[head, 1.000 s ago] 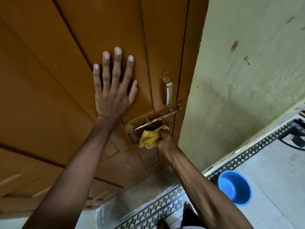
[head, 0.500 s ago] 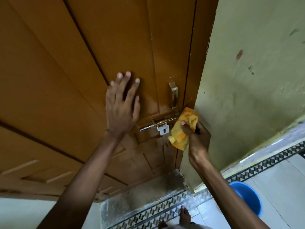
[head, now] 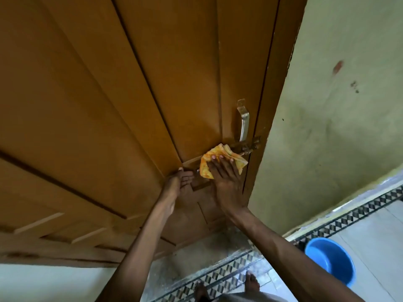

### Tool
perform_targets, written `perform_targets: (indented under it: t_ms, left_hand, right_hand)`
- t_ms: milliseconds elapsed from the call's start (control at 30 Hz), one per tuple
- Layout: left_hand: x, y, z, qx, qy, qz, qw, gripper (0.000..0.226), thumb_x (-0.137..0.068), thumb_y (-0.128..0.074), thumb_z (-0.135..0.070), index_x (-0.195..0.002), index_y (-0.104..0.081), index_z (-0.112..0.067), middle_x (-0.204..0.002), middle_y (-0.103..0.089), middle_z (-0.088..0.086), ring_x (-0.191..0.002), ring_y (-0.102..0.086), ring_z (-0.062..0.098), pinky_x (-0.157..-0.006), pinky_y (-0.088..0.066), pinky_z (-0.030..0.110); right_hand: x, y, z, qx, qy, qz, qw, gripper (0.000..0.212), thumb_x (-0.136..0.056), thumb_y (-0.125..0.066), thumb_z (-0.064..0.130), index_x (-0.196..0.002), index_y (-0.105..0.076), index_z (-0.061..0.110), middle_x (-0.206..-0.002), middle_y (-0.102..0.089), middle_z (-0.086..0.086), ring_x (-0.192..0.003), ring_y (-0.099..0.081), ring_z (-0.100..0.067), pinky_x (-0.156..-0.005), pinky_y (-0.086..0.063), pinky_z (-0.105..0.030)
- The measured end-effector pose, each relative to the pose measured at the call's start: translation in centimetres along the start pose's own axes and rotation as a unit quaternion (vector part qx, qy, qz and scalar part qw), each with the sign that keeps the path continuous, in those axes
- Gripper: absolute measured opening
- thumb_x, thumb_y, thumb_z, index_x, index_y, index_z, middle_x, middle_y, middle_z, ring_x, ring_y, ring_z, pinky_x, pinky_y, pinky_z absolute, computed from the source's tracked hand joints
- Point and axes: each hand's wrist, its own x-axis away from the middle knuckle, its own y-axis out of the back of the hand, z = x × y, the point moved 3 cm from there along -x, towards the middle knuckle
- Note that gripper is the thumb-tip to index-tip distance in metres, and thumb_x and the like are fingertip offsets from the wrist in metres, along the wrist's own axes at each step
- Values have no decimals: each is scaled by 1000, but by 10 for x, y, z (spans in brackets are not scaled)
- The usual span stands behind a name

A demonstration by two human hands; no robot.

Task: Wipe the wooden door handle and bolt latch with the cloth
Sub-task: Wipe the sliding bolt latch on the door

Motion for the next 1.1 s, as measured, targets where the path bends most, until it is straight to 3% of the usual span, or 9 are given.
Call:
perform_targets:
  t_ms: [100,167,267,333,433,567,700,967,1100]
  left_hand:
    - [5,3,-7,-35,-5,14,999,45,-110,-36,-31,-123,-64,2,-120,-66,16,-114,-61,28,-89,-49,33]
    - [11,12,-16,-157,-129,-63,977,34,-107,-45,-27,-111,-73,-8,-110,-72,14,-104,-66,31,-79,-49,33]
    - [43,22,-44,-349,-452,-188,799,30,-102,-45,-29,-101,-73,-18,-93,-72,7,-83,-66,27,-69,-50,32]
    - [62,22,-60,-374,-602,-224,669,22,-100,-53,-19,-107,-72,-11,-109,-70,9,-105,-61,28,-89,-50,42]
    - [62,27,-80,-455,-648,-331,514,34,-98,-58,-23,-132,-65,-17,-146,-52,9,-142,-36,29,-118,-26,50]
    - [25,45,-89,-568,-625,-353,403,56,-104,-48,-40,-156,-32,-26,-167,7,-2,-153,12,20,-122,1,51]
    - [15,48,-88,-563,-633,-379,372,60,-103,-48,-45,-157,-28,-28,-166,13,-1,-152,16,21,-122,5,50]
    - [11,46,-89,-528,-664,-387,361,65,-99,-53,-47,-156,-30,-28,-167,10,1,-153,13,22,-122,1,51]
    - [11,46,-89,-521,-669,-387,364,64,-99,-52,-46,-156,-31,-28,-167,9,1,-153,12,23,-122,0,52]
  right_hand:
    - [3,-7,11,13,13,-17,1000,53,-80,-54,5,-132,-58,6,-141,-54,-12,-136,-44,-33,-113,-25,-50]
    - [4,-13,17,22,9,-17,1000,54,-77,-52,3,-131,-59,5,-140,-55,-13,-136,-43,-34,-112,-27,-50]
    - [5,-13,29,9,-14,-28,999,53,-79,-42,5,-128,-62,4,-137,-57,-14,-134,-46,-35,-110,-31,-47]
    - [7,-15,39,-1,-5,-34,999,48,-82,-41,8,-124,-65,3,-132,-61,-14,-128,-53,-33,-108,-34,-44]
    - [12,-22,51,-6,58,18,998,48,-78,-49,3,-123,-66,10,-130,-64,-9,-123,-58,-26,-109,-41,-40]
    - [9,-13,33,-26,30,11,999,47,-81,-47,3,-123,-65,12,-129,-64,-7,-123,-57,-25,-107,-44,-42]
    - [15,-20,44,-122,-119,-30,985,51,-83,-40,4,-131,-60,8,-140,-55,-11,-134,-46,-25,-114,-35,-40]
    - [5,4,34,-104,-131,-40,985,53,-81,-40,11,-127,-63,16,-133,-62,-7,-122,-58,-27,-100,-49,-39]
    - [7,-15,61,-70,-111,-34,991,58,-75,-36,4,-126,-64,9,-135,-60,-11,-127,-54,-30,-107,-43,-43]
